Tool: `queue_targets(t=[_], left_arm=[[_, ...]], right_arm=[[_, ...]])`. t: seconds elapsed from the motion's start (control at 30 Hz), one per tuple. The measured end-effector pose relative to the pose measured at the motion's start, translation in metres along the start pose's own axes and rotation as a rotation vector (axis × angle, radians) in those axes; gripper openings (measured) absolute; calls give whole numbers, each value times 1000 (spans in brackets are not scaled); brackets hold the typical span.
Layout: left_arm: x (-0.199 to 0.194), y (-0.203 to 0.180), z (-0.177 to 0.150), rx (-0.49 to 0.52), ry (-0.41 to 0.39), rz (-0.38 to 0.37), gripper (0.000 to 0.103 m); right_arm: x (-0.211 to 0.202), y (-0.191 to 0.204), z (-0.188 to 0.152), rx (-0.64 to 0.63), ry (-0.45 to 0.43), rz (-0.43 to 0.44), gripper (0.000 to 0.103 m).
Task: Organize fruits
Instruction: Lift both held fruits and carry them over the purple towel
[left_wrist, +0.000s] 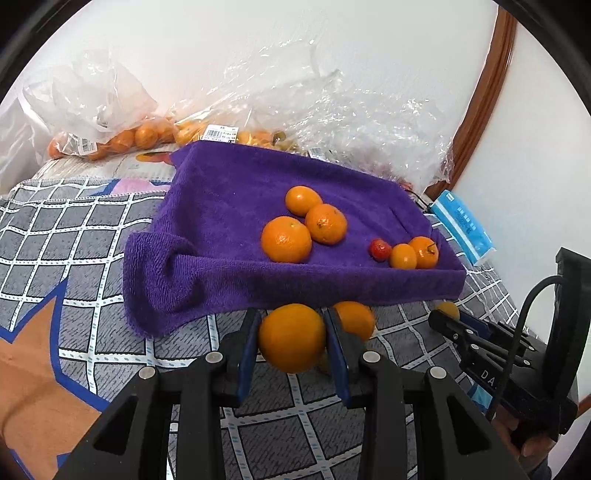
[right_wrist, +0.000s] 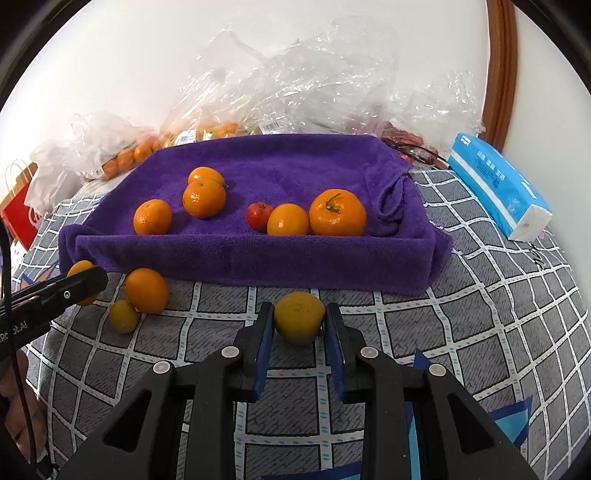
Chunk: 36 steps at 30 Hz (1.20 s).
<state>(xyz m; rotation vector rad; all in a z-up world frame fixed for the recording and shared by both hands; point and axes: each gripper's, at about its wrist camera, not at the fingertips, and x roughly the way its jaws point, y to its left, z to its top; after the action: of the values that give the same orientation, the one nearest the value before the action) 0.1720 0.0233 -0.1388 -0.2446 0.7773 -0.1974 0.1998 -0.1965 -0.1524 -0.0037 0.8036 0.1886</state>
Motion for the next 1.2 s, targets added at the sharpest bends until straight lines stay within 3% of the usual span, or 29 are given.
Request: queue_targets(t=[0.6,1.2], left_arm=[[-14,1,3,-10,-37,-67,33],[-24,11,9,-75,-65,-98,33]], right_arm=[[-13,2,-2,44,-12,75,28],[-36,18,8,12,-59,68,28]])
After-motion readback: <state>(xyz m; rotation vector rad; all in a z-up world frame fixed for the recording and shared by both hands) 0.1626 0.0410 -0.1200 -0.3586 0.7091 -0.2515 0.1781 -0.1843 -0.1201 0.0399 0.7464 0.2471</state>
